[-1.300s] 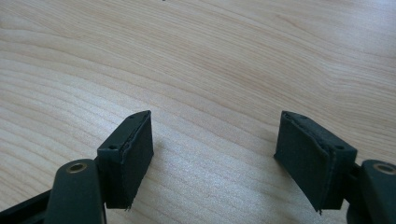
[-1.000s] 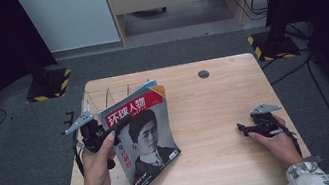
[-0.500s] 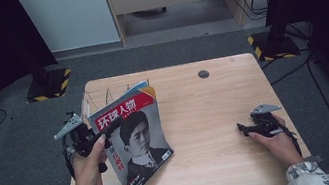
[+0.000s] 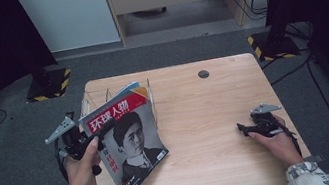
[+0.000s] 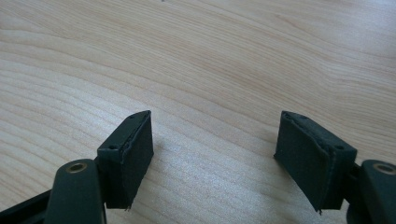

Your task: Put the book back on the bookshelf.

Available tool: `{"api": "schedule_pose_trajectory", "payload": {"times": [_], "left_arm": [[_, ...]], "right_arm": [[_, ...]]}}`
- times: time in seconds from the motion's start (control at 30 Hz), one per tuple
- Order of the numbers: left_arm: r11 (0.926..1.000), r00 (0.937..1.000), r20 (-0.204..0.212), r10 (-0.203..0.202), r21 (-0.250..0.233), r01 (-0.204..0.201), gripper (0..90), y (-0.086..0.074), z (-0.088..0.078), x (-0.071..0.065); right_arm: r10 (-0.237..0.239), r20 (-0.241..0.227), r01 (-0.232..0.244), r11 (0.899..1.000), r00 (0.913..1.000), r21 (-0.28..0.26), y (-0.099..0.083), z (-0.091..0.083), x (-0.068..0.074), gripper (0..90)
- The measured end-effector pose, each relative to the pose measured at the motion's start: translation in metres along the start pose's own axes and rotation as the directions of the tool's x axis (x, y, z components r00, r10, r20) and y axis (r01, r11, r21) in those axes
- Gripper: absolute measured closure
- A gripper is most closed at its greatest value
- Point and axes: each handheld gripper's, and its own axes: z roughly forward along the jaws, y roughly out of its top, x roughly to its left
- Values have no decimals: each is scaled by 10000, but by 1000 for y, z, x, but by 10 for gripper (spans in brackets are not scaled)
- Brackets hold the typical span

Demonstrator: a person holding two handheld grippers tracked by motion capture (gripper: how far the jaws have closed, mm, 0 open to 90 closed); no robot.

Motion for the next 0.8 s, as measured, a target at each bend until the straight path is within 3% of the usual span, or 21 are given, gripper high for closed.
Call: {"api": "schedule_pose_trajectory", "payload": {"times": [0.8], "left_arm": [[9981,9983,-580,-100,-616,64,865,4,-38,10]], "right_arm": [[13,7,-13,10000,10000,4,0,0,0,275]]}}
